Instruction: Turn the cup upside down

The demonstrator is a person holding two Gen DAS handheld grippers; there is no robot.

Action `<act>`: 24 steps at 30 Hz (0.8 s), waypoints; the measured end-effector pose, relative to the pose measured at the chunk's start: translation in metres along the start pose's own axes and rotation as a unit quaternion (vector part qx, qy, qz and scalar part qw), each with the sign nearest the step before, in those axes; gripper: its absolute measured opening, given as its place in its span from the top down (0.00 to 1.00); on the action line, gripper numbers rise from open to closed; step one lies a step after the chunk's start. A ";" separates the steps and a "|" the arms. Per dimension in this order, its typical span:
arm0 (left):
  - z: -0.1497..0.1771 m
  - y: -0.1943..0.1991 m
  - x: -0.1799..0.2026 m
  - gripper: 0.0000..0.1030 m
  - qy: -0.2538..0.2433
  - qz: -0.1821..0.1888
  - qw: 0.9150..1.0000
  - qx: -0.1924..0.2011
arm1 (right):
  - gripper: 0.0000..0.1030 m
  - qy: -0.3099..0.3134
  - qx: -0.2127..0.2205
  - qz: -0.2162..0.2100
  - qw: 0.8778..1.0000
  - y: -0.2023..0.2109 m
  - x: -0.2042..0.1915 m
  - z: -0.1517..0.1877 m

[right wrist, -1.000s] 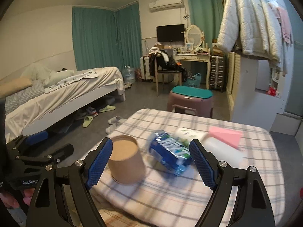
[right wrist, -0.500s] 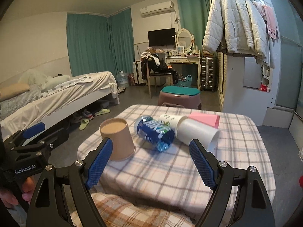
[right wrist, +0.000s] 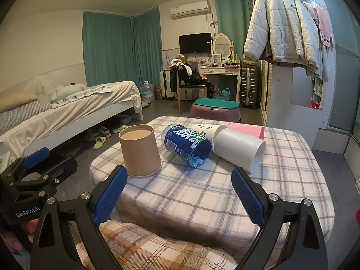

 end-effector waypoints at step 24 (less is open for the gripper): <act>0.005 -0.004 -0.001 0.00 0.002 -0.026 1.000 -0.012 | 0.00 -0.007 -0.010 0.012 1.000 -0.009 0.003 0.007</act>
Point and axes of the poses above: each gripper's, at about its wrist camera, not at the fingertips, and y roughly against the way its jaws point, x to its right, z to its underside, the point moved 1 cm from there along -y, roughly the way its jaws point, and after that the axes turned 6 degrees about -x, right-handed, at the moved point
